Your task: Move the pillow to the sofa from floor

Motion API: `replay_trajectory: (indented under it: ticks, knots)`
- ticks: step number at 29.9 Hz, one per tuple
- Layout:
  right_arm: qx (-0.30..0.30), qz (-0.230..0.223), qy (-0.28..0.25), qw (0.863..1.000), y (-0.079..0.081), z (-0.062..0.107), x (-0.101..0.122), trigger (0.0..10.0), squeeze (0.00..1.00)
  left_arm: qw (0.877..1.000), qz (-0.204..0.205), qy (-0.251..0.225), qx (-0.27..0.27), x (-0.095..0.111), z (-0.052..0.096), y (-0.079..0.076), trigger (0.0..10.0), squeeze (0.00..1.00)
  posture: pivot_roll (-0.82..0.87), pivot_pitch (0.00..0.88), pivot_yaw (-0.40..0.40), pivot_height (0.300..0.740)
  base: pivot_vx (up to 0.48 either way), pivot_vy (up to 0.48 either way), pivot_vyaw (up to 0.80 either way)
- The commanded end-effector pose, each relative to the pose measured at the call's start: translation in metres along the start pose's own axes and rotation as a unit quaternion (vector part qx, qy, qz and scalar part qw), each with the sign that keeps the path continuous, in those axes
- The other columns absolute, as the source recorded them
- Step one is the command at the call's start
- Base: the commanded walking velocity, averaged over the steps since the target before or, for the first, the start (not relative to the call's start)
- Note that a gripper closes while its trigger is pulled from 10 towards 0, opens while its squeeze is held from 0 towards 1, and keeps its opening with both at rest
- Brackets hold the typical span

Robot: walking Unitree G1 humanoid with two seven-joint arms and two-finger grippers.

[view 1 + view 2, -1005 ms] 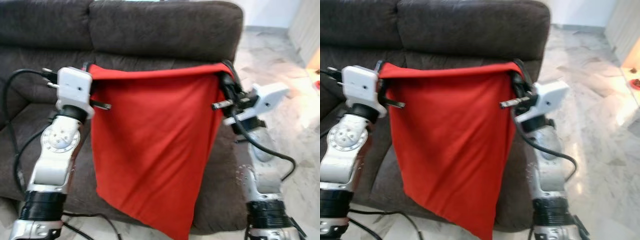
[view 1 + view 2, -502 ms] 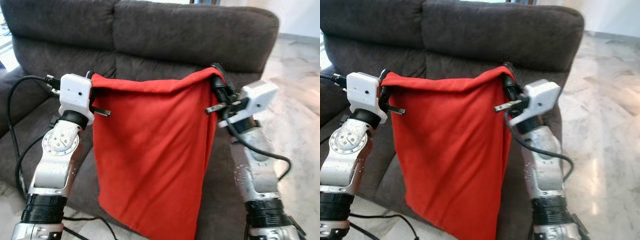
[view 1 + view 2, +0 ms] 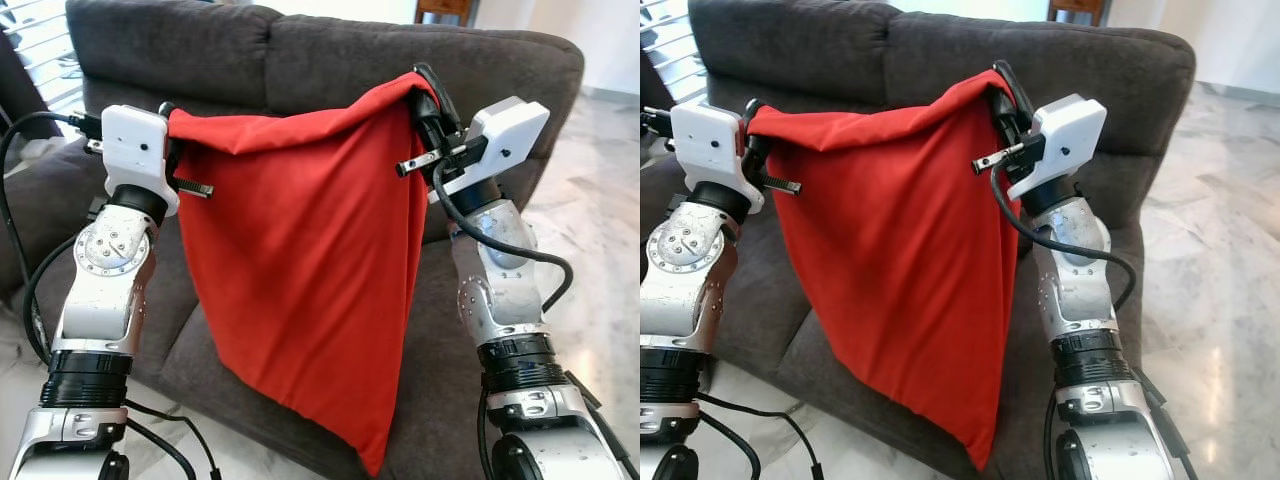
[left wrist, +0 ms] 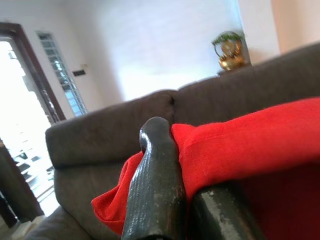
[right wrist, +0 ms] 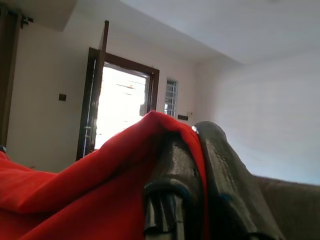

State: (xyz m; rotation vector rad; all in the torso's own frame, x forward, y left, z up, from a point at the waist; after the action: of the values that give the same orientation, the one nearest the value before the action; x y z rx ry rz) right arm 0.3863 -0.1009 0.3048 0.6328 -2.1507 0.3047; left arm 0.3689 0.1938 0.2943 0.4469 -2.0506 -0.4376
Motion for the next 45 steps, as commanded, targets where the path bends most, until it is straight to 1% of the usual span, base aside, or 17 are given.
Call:
replay_trajectory:
  ticks: [1,10,20,24,25,26,27,28,34,35,36,38,39,40,41,42,45]
  knots:
    - [-0.014,0.004,0.013,1.000,-0.003,0.002,-0.009,10.0,0.00,0.999,-0.014,0.011,-0.030,-0.007,0.003,-0.008,10.0,0.00,-0.01,0.136,0.056,0.740,0.000,0.000,0.00]
    - [-0.096,0.020,0.109,0.989,-0.029,0.032,-0.052,10.0,0.00,0.992,-0.051,0.047,-0.110,-0.030,0.014,-0.041,10.0,0.00,-0.01,0.142,0.061,0.740,0.000,0.000,0.00]
    - [-0.245,0.062,0.153,0.955,-0.074,0.056,-0.064,10.0,0.00,0.975,-0.098,0.090,-0.179,-0.058,0.014,-0.067,10.0,0.00,-0.01,0.143,0.070,0.740,0.000,0.000,0.00]
    - [-0.263,0.057,0.153,0.951,-0.077,0.061,-0.066,10.0,0.00,0.973,-0.102,0.090,-0.184,-0.059,0.012,-0.071,10.0,0.00,-0.01,0.148,0.072,0.740,0.000,0.000,0.00]
    - [-0.265,0.054,0.152,0.951,-0.077,0.061,-0.066,10.0,0.00,0.974,-0.099,0.089,-0.184,-0.059,0.011,-0.072,10.0,1.00,-0.01,0.149,0.072,0.740,0.000,0.000,0.00]
    - [-0.270,0.047,0.150,0.950,-0.077,0.063,-0.067,10.0,0.75,0.974,-0.097,0.088,-0.185,-0.059,0.011,-0.073,10.0,1.00,-0.01,0.151,0.072,0.740,0.000,0.000,0.00]
    - [-0.270,0.047,0.150,0.950,-0.077,0.063,-0.067,10.0,0.75,0.974,-0.097,0.088,-0.185,-0.059,0.011,-0.073,10.0,1.00,-0.01,0.151,0.072,0.740,0.000,0.000,0.00]
    - [-0.272,0.040,0.148,0.950,-0.076,0.065,-0.068,10.0,1.00,0.974,-0.095,0.087,-0.184,-0.059,0.011,-0.074,10.0,1.00,-0.01,0.153,0.071,0.740,0.000,0.000,0.00]
    - [-0.278,0.043,0.148,0.948,-0.075,0.070,-0.072,10.0,1.00,0.976,-0.084,0.086,-0.179,-0.061,0.012,-0.076,10.0,1.00,-0.01,0.150,0.072,0.740,0.000,0.000,0.00]
    - [-0.281,0.044,0.149,0.947,-0.076,0.072,-0.073,10.0,0.22,0.977,-0.083,0.088,-0.178,-0.062,0.013,-0.077,10.0,1.00,-0.01,0.150,0.072,0.740,0.000,0.000,0.00]
    - [-0.285,0.044,0.150,0.946,-0.077,0.075,-0.073,10.0,0.00,0.977,-0.079,0.092,-0.176,-0.063,0.014,-0.077,10.0,1.00,-0.01,0.149,0.072,0.740,0.000,0.000,0.00]
    - [-0.304,0.040,0.151,0.940,-0.082,0.085,-0.075,10.0,0.00,0.978,-0.062,0.106,-0.168,-0.069,0.019,-0.078,10.0,1.00,-0.01,0.147,0.074,0.740,0.000,0.000,0.00]
    - [-0.314,0.033,0.151,0.937,-0.084,0.091,-0.077,10.0,0.00,0.979,-0.048,0.110,-0.163,-0.072,0.022,-0.079,10.0,0.48,-0.01,0.146,0.074,0.740,0.000,0.000,0.00]
    - [-0.321,0.027,0.152,0.934,-0.085,0.095,-0.078,10.0,0.00,0.980,-0.039,0.113,-0.160,-0.073,0.025,-0.079,10.0,0.48,-0.01,0.146,0.074,0.740,0.000,0.000,0.00]
    - [-0.338,0.018,0.153,0.928,-0.088,0.106,-0.080,10.0,0.00,0.981,-0.006,0.124,-0.146,-0.079,0.032,-0.078,10.0,0.00,-0.01,0.144,0.075,0.740,0.000,0.000,0.00]
    - [-0.338,0.018,0.153,0.928,-0.088,0.106,-0.080,10.0,0.00,0.981,-0.006,0.124,-0.146,-0.079,0.032,-0.078,10.0,0.00,-0.01,0.144,0.075,0.740,0.000,0.000,0.00]
    - [-0.363,0.001,0.160,0.918,-0.088,0.142,-0.088,10.0,0.00,0.980,0.015,0.162,-0.111,-0.104,0.061,-0.071,10.0,0.00,-0.02,0.145,0.077,0.740,0.000,0.000,0.00]
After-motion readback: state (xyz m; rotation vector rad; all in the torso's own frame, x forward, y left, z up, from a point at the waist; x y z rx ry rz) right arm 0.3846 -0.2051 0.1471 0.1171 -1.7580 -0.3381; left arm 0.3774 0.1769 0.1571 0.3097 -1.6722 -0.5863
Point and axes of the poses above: a point about 5 cm out from each wrist's last joint towards the gripper, its own z axis pointing back from the gripper into the wrist, its own x axis along the axis of the wrist's last joint, y = z × x, the point moved 3 cm from there along -z, pointing out of the wrist towards the gripper, and after that the axes turned 14 degrees about -z, right-handed, at the moved point
